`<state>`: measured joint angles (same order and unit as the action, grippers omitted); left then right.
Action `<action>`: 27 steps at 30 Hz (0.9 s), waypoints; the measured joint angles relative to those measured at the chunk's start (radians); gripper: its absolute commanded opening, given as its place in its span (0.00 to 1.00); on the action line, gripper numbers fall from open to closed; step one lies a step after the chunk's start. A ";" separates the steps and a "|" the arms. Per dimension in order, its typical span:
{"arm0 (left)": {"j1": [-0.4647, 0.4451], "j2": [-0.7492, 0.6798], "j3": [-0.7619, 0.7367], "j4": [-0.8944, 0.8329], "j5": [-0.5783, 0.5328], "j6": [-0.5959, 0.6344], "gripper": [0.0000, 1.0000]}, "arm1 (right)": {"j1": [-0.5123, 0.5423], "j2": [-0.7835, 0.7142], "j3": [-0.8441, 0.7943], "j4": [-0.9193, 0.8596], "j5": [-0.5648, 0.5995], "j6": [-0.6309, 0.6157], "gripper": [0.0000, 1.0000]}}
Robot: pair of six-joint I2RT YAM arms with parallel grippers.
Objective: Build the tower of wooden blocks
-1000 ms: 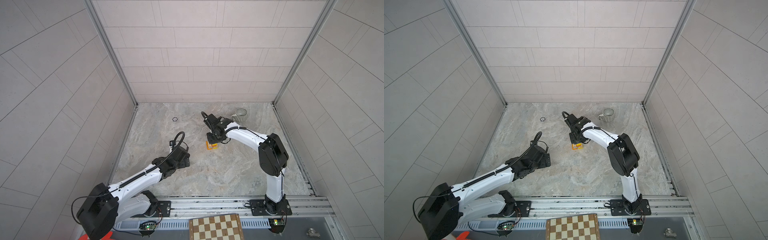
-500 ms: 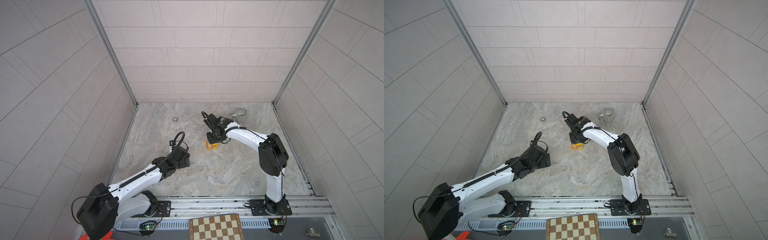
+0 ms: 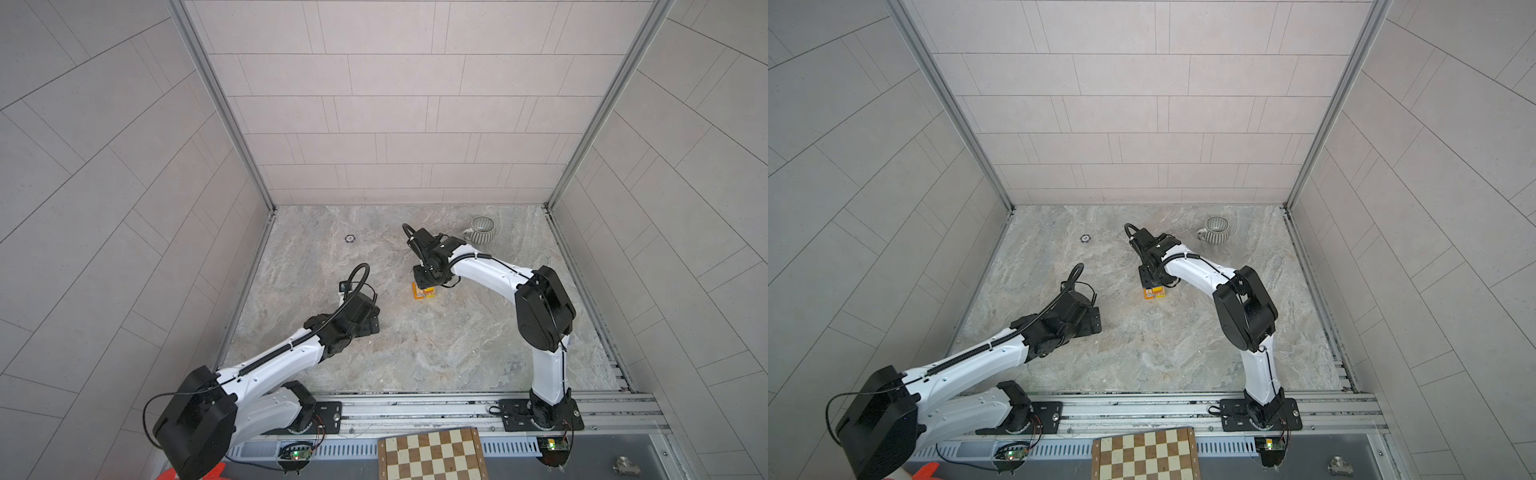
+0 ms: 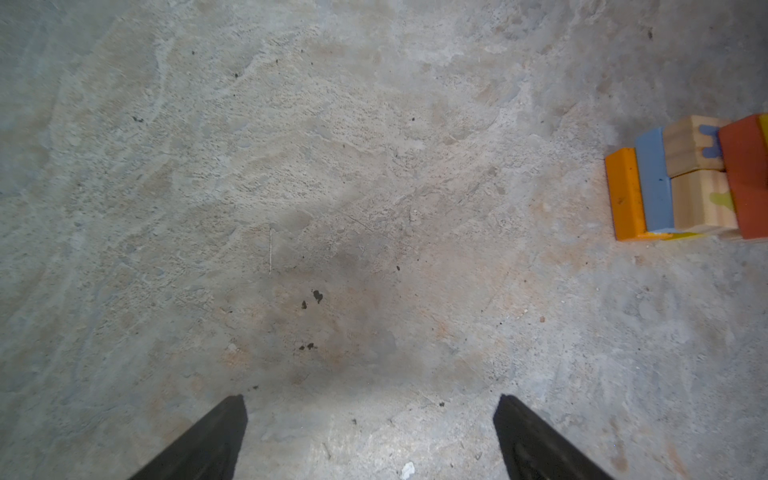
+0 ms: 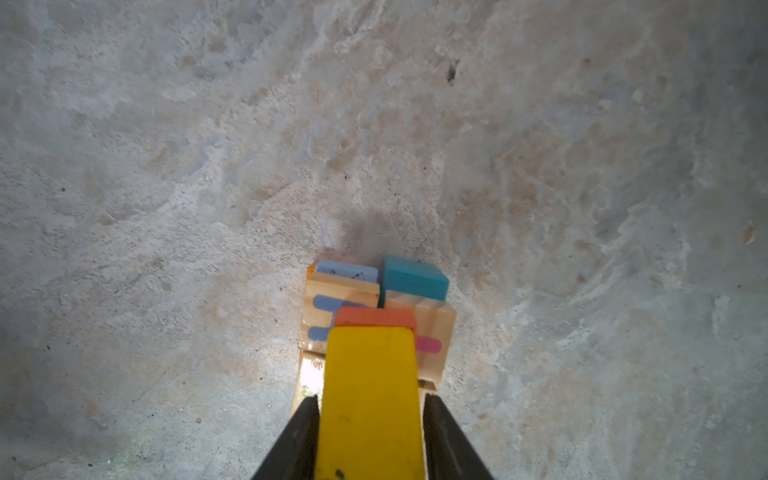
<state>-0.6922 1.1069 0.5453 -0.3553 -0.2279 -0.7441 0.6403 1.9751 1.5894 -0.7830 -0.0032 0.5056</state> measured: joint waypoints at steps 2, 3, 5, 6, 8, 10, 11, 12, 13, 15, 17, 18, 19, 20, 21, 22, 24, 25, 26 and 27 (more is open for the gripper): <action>0.000 -0.002 0.000 -0.001 0.000 0.000 1.00 | 0.000 0.000 0.000 0.000 0.001 0.000 0.45; 0.000 -0.004 0.000 -0.002 0.000 0.000 1.00 | 0.000 0.000 0.000 0.000 0.002 0.000 0.46; 0.000 -0.011 0.000 -0.009 -0.001 0.000 1.00 | 0.000 0.000 0.000 0.000 0.007 -0.001 0.48; 0.000 -0.017 0.001 -0.016 -0.002 0.000 1.00 | 0.000 0.000 0.000 0.000 0.011 -0.001 0.49; 0.000 -0.031 0.007 -0.035 -0.009 0.000 1.00 | -0.001 -0.002 0.000 -0.001 0.014 -0.001 0.51; 0.000 -0.048 0.021 -0.063 -0.019 0.000 1.00 | -0.004 -0.008 0.000 -0.004 0.019 -0.004 0.53; 0.000 -0.055 0.029 -0.072 -0.023 0.000 1.00 | -0.005 -0.014 0.000 -0.005 0.019 -0.004 0.54; 0.000 -0.065 0.042 -0.086 -0.026 0.000 1.00 | -0.007 -0.023 0.000 -0.008 0.019 -0.005 0.55; 0.000 -0.076 0.056 -0.096 -0.028 0.000 1.00 | -0.010 -0.036 0.000 -0.011 0.020 -0.007 0.57; 0.000 -0.092 0.086 -0.115 -0.028 0.000 1.00 | -0.016 -0.069 0.000 -0.019 0.022 -0.011 0.58; 0.000 -0.099 0.124 -0.144 -0.030 0.000 1.00 | -0.022 -0.111 0.000 -0.032 0.024 -0.019 0.60; 0.000 -0.100 0.144 -0.160 -0.032 0.000 1.00 | -0.026 -0.134 0.001 -0.037 0.024 -0.023 0.60; 0.000 -0.102 0.170 -0.182 -0.037 0.000 1.00 | -0.029 -0.159 0.001 -0.041 0.026 -0.029 0.61; 0.000 -0.105 0.194 -0.202 -0.042 0.001 1.00 | -0.033 -0.192 0.001 -0.044 0.028 -0.032 0.62; 0.000 -0.110 0.217 -0.220 -0.047 0.002 1.00 | -0.036 -0.220 0.001 -0.047 0.031 -0.036 0.63; 0.000 -0.117 0.243 -0.242 -0.054 0.002 1.00 | -0.040 -0.254 0.000 -0.048 0.034 -0.041 0.63; 0.000 -0.135 0.295 -0.282 -0.074 0.017 1.00 | -0.044 -0.330 -0.014 -0.041 0.045 -0.053 0.66; 0.000 -0.147 0.322 -0.301 -0.087 0.026 1.00 | -0.046 -0.379 -0.037 -0.030 0.052 -0.063 0.68; 0.000 -0.160 0.352 -0.320 -0.103 0.038 1.00 | -0.047 -0.430 -0.069 -0.017 0.058 -0.071 0.71; 0.000 -0.171 0.374 -0.336 -0.117 0.046 1.00 | -0.050 -0.478 -0.101 -0.005 0.064 -0.081 0.75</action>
<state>-0.6922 0.9363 0.9192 -0.6914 -0.3454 -0.6983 0.5907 1.4975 1.4879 -0.7883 0.0605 0.4244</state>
